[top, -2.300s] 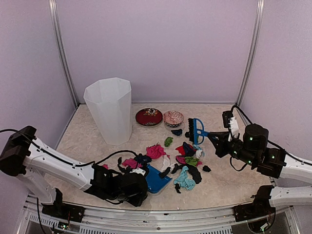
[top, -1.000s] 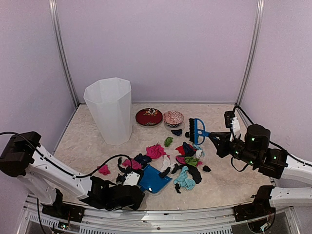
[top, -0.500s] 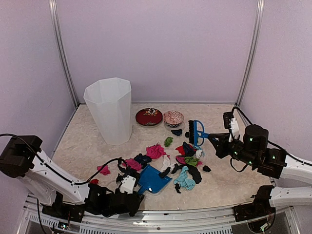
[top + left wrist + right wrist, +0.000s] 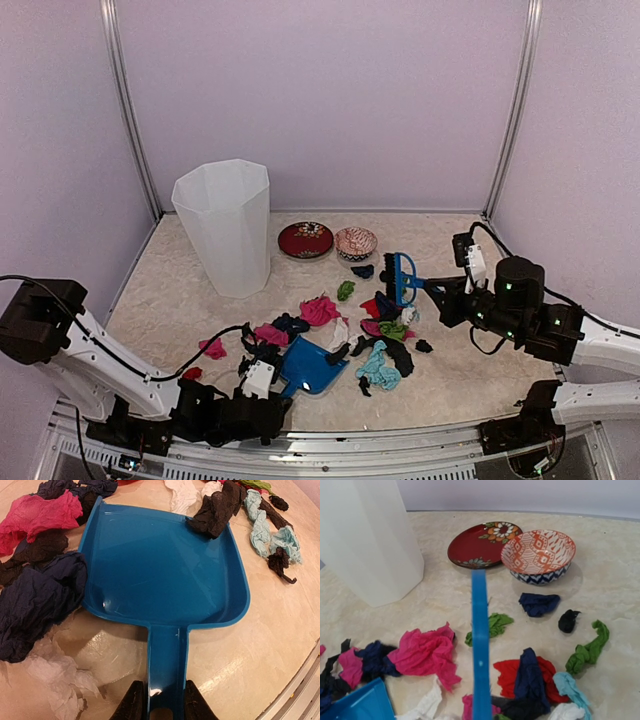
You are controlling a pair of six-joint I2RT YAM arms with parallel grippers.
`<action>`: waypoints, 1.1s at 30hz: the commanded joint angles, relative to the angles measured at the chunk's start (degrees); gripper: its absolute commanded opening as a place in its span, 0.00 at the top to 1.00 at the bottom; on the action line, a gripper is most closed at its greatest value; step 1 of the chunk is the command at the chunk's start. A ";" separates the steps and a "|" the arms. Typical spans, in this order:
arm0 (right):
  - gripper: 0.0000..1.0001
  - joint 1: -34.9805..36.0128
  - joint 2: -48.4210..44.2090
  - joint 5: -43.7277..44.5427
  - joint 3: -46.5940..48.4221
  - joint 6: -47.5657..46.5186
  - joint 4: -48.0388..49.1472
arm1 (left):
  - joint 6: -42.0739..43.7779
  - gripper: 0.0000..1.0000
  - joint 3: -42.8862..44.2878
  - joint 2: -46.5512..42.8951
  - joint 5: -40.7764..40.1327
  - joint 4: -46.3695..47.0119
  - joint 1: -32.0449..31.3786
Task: Sweep away the paper scraps from the table
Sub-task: Pick up the dustpan from the center of the board.
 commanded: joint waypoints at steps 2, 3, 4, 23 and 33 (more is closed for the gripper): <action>1.00 0.37 0.72 -0.38 1.03 0.48 0.82 | -0.05 0.78 -1.38 -0.51 2.22 -2.93 -0.37; 1.00 0.38 0.86 -0.45 0.97 0.51 0.90 | 0.06 0.80 -1.10 -0.72 2.05 -3.31 -0.37; 1.00 0.38 0.96 -0.52 0.95 0.50 1.01 | 0.14 0.82 -0.84 -0.90 1.75 -3.85 -0.42; 1.00 0.38 3.24 -4.68 3.04 -0.47 2.35 | 7.42 1.00 9.00 -10.98 3.17 -21.73 -3.18; 1.00 1.77 12.43 -17.59 7.83 -1.79 5.73 | 11.15 1.00 18.89 -15.77 8.96 -42.22 -2.09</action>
